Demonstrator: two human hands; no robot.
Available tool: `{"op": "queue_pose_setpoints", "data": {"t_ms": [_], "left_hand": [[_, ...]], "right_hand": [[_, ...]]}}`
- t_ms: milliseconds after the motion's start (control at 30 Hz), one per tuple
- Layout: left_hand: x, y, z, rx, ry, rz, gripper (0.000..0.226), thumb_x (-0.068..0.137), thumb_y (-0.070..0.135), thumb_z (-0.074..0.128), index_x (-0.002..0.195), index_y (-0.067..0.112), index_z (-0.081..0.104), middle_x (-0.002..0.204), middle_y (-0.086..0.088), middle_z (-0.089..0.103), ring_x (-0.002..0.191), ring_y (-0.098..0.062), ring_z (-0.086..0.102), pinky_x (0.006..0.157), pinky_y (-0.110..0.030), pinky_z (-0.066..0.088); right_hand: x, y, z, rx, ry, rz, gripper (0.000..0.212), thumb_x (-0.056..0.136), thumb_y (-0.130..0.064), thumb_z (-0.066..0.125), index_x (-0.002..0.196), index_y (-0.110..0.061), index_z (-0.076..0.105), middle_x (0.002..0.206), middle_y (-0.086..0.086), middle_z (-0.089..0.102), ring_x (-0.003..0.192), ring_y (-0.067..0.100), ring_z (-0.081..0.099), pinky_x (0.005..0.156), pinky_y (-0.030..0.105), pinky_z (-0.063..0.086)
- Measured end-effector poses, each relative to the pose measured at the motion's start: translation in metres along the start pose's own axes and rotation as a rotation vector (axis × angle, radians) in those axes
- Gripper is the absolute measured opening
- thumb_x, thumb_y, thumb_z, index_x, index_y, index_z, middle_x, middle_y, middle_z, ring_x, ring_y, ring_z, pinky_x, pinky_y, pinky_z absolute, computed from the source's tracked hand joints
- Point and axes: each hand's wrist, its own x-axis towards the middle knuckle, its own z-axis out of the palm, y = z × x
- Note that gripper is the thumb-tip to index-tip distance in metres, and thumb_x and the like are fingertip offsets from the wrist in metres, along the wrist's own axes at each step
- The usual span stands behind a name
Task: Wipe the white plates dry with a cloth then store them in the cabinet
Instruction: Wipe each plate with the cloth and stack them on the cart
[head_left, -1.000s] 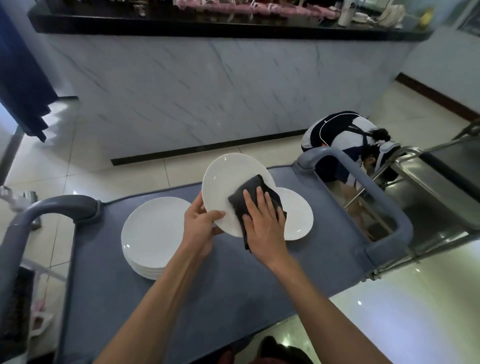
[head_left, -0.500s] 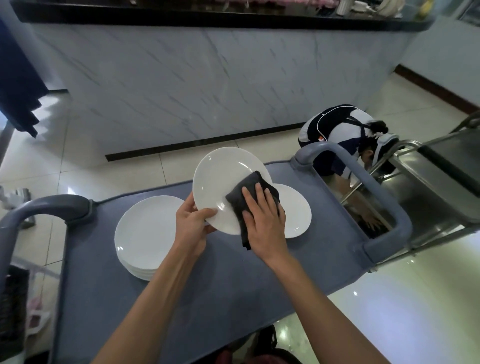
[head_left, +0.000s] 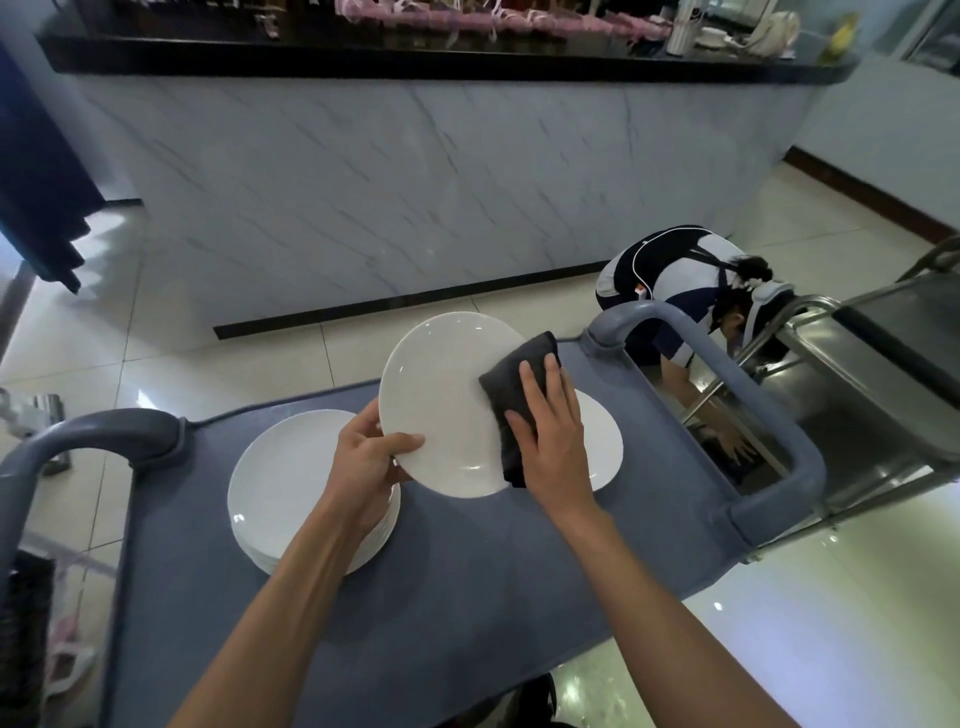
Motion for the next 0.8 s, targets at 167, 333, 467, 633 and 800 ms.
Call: {"op": "queue_pose_setpoints", "data": {"t_ms": [167,333,467,633,800], "left_hand": [[-0.001,0.009,-0.009,0.084,-0.056,0.013,0.055,0.076,-0.008,0.065,0.123,0.021,0.069,0.106,-0.007,0.074,0.094,-0.031,0.068,0.064,-0.04,0.056],[-0.002,0.021,-0.018,0.192,-0.089,0.03,0.055,0.065,0.006,0.07,0.117,0.025,0.072,0.102,-0.008,0.075,0.087,-0.027,0.071,0.06,-0.039,0.056],[-0.003,0.025,-0.023,0.288,-0.125,0.061,0.052,0.069,0.007,0.07,0.118,0.023,0.073,0.1,-0.012,0.075,0.085,-0.028,0.07,0.06,-0.04,0.056],[-0.002,0.025,-0.025,0.384,-0.162,0.093,0.052,0.084,-0.016,0.061,0.121,0.02,0.071,0.093,-0.01,0.075,0.08,-0.023,0.07,0.055,-0.032,0.054],[0.003,0.027,-0.025,0.459,-0.213,0.118,0.053,0.088,-0.017,0.058,0.125,0.019,0.069,0.096,-0.008,0.077,0.085,-0.022,0.071,0.065,-0.027,0.056]], "right_hand": [[0.005,-0.006,-0.001,0.057,0.014,0.019,0.061,0.103,-0.023,0.055,0.157,-0.021,0.028,0.167,0.005,0.014,0.152,0.026,0.017,0.121,0.027,0.015],[0.01,-0.01,-0.01,0.133,-0.039,0.044,0.065,0.101,-0.022,0.057,0.158,-0.018,0.024,0.166,0.001,0.015,0.15,0.019,0.021,0.114,0.008,0.014],[0.011,-0.013,-0.017,0.158,-0.064,0.063,0.068,0.101,-0.021,0.057,0.158,-0.018,0.021,0.165,0.001,0.019,0.15,0.016,0.022,0.11,0.002,0.013],[0.017,-0.015,-0.028,0.197,-0.143,0.082,0.072,0.1,-0.019,0.058,0.159,-0.018,0.017,0.164,-0.002,0.024,0.149,0.011,0.021,0.113,0.008,0.015],[0.019,-0.015,-0.036,0.214,-0.18,0.083,0.073,0.098,-0.015,0.06,0.158,-0.019,0.019,0.161,-0.004,0.029,0.146,0.01,0.026,0.107,0.0,0.015]]}}
